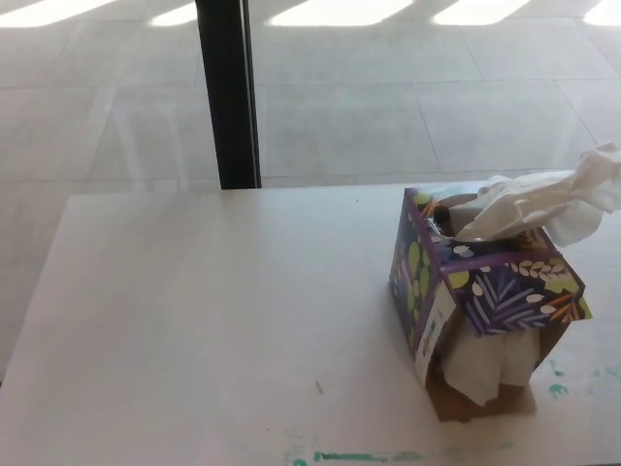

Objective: The robot uses its right hand to pull out a tissue from the tissue box kept in the middle of the desk and put it on the right side

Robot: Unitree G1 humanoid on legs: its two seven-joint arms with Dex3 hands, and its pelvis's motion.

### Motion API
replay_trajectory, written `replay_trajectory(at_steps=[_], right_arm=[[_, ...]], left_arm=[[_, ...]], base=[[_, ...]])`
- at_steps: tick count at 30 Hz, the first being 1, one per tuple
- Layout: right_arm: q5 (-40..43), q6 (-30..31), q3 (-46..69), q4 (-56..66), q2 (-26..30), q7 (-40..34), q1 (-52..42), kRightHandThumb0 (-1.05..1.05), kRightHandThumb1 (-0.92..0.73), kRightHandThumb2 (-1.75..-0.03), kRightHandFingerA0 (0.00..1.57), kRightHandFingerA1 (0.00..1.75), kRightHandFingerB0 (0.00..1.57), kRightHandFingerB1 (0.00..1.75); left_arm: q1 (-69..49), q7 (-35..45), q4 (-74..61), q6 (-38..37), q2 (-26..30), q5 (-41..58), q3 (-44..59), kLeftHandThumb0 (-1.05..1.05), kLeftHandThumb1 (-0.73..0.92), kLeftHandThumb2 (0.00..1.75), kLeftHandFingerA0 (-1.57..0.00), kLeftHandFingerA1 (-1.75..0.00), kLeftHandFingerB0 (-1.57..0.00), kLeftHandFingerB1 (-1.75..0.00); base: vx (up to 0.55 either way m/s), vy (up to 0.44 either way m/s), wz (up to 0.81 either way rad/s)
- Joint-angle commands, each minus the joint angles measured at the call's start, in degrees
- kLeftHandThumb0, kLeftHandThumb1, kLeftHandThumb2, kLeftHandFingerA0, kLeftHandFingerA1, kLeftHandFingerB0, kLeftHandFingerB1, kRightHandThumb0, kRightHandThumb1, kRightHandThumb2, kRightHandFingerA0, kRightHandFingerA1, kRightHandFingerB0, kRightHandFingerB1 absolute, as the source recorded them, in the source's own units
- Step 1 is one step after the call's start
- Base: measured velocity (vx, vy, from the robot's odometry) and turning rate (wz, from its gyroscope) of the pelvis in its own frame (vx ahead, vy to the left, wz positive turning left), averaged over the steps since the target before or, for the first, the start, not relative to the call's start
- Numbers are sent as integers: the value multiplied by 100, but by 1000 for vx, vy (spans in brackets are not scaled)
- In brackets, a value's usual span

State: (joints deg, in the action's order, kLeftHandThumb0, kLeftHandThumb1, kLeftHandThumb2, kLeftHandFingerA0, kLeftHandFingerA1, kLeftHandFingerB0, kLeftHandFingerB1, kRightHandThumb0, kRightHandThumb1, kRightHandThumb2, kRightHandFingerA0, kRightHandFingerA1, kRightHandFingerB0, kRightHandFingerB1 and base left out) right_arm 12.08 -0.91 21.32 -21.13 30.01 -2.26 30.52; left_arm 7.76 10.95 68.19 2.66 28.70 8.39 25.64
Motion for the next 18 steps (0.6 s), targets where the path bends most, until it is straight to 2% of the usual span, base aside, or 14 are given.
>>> replay_trajectory(at_steps=[1, 2, 3, 4, 5, 6, 7, 11, 12, 13, 14, 15, 17, 18], right_arm=[[-415, 1066, -1185, 851, 77, 786, 527, -62, -68, -61, 47, 62, 35, 33], [-477, 1072, -1354, 888, 69, 838, 582, -66, -68, -60, 50, 62, 34, 33], [-592, 1010, -1579, 892, 45, 914, 650, -74, -57, -91, 49, 67, 28, 46], [-642, 958, -1679, 880, 49, 923, 654, -74, -57, -91, 49, 67, 28, 46], [-742, 945, -1842, 889, 88, 988, 678, -67, -67, -61, 51, 63, 34, 34], [-768, 1005, -1973, 956, 117, 1070, 705, -71, -56, -91, 45, 68, 27, 46], [-817, 1199, -2117, 1057, 126, 1086, 748, -67, -66, -61, 44, 64, 35, 32], [-1270, 1102, -2698, 984, 328, 1407, 975, -65, -67, -61, 34, 59, 29, 32], [-1534, 940, -3031, 789, 483, 1706, 1146, -69, -53, -88, 20, 55, 16, 43], [-1709, 949, -3325, 637, 655, 2071, 1311, -71, -70, -61, 8, 46, 14, 29], [-1697, 948, -3346, 627, 668, 2068, 1322, -71, -70, -61, 8, 46, 14, 29], [-1668, 971, -3453, 523, 765, 2336, 1416, -88, -57, -95, 2, 29, 6, 24], [-1810, 815, -3644, 294, 870, 2520, 1542, -89, -57, -96, 0, 25, 12, 17], [-1938, 931, -3789, 263, 923, 2577, 1619, -94, -59, -97, 0, 19, 6, 13]], left_arm=[[-122, 40, -70, 39, 102, 116, 8, -105, 77, 99, -64, -59, -44, -80], [-123, 46, -53, 27, 101, 127, 21, -105, 76, 98, -64, -58, -44, -79], [-131, 52, -31, -6, 100, 127, 25, -105, 76, 99, -63, -58, -45, -80], [-144, 54, -40, -9, 99, 120, 17, -105, 76, 99, -63, -58, -45, -80], [-157, 59, -49, -6, 101, 104, 0, -105, 76, 100, -64, -60, -43, -81], [-157, 43, -59, 8, 94, 113, 7, -105, 76, 99, -66, -60, -44, -80], [-166, 54, -86, 28, 87, 143, 31, -105, 76, 98, -65, -60, -44, -80], [-157, 97, -92, 7, 117, 120, -5, -105, 77, 100, -64, -61, -43, -82], [-148, 95, -118, 76, 113, 179, 42, -105, 75, 100, -63, -61, -43, -82], [-166, 87, -143, 63, 124, 149, 14, -105, 77, 98, -63, -59, -43, -80], [-167, 87, -144, 63, 124, 149, 13, -105, 77, 98, -63, -59, -43, -80], [-153, 69, -132, 74, 128, 141, 7, -105, 76, 100, -64, -59, -42, -80], [-148, 73, -179, 69, 139, 104, -35, -105, 78, 100, -63, -59, -44, -82], [-144, 27, -178, 66, 137, 87, -50, -105, 78, 100, -65, -59, -45, -81]], base=[[0, 0, 0], [0, 0, 0], [0, 0, 0], [0, 0, 0], [0, 0, 0], [0, 0, 0], [0, 0, 0], [0, 0, 0], [0, 0, 0], [0, 0, 0], [0, 0, 0], [0, 0, 0], [0, 0, 0], [0, 0, 0]])
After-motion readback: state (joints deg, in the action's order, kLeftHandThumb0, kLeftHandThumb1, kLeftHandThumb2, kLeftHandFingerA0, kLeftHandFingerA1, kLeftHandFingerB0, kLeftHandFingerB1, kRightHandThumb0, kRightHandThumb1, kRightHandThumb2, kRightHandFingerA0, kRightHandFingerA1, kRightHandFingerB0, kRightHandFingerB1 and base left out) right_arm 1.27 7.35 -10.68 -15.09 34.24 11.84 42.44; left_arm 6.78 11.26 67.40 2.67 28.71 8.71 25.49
